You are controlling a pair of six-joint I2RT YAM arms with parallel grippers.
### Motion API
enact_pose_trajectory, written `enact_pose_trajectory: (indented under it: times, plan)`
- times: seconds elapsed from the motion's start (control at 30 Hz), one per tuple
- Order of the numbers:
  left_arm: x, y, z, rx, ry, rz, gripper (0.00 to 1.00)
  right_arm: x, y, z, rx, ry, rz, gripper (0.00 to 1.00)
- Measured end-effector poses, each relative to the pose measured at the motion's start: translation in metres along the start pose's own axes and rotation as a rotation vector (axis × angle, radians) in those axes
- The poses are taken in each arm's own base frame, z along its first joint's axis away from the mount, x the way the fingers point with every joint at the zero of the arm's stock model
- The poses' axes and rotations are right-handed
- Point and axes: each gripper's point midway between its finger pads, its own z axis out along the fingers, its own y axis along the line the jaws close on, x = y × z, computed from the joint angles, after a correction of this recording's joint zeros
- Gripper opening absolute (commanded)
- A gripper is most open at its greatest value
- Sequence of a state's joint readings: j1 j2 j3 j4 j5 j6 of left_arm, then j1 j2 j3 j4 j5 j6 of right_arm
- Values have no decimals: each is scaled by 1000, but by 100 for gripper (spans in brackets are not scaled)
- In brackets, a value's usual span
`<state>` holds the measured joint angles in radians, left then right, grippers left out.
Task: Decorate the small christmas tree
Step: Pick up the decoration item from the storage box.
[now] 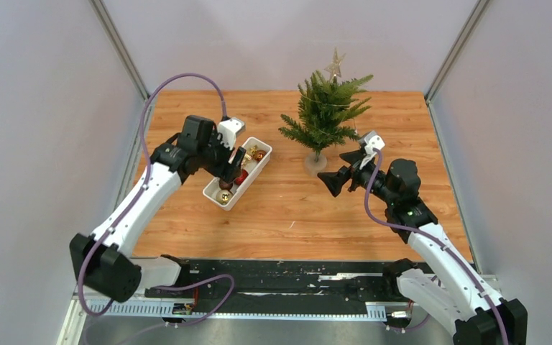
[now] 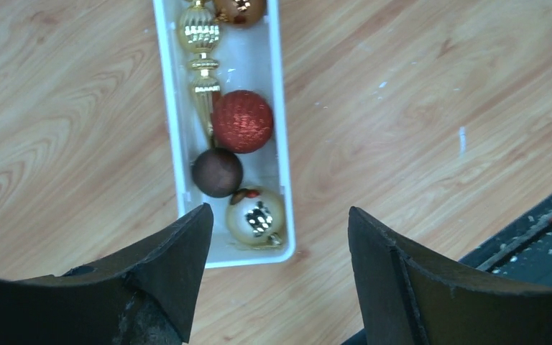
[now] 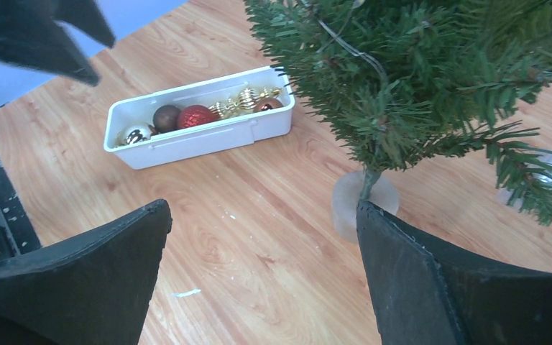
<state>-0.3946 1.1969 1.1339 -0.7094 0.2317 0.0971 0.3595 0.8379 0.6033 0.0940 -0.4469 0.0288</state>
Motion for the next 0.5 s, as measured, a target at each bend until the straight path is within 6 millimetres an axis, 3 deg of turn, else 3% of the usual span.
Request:
enact_pose_trajectory:
  times: [0.27,0.33,0.43,0.5]
  plan:
    - [6,32,31,33,224,186,77,2,15,-1,-56,24,33,100]
    - [14,34,30,95,248,248,76,1,18,-1,-66,26,37,100]
    - [31,35,22,194,272,337,62,-2,22,-1,-77,21,40,100]
    - [41,37,20,225,286,363,63,-3,25,-2,-84,18,43,100]
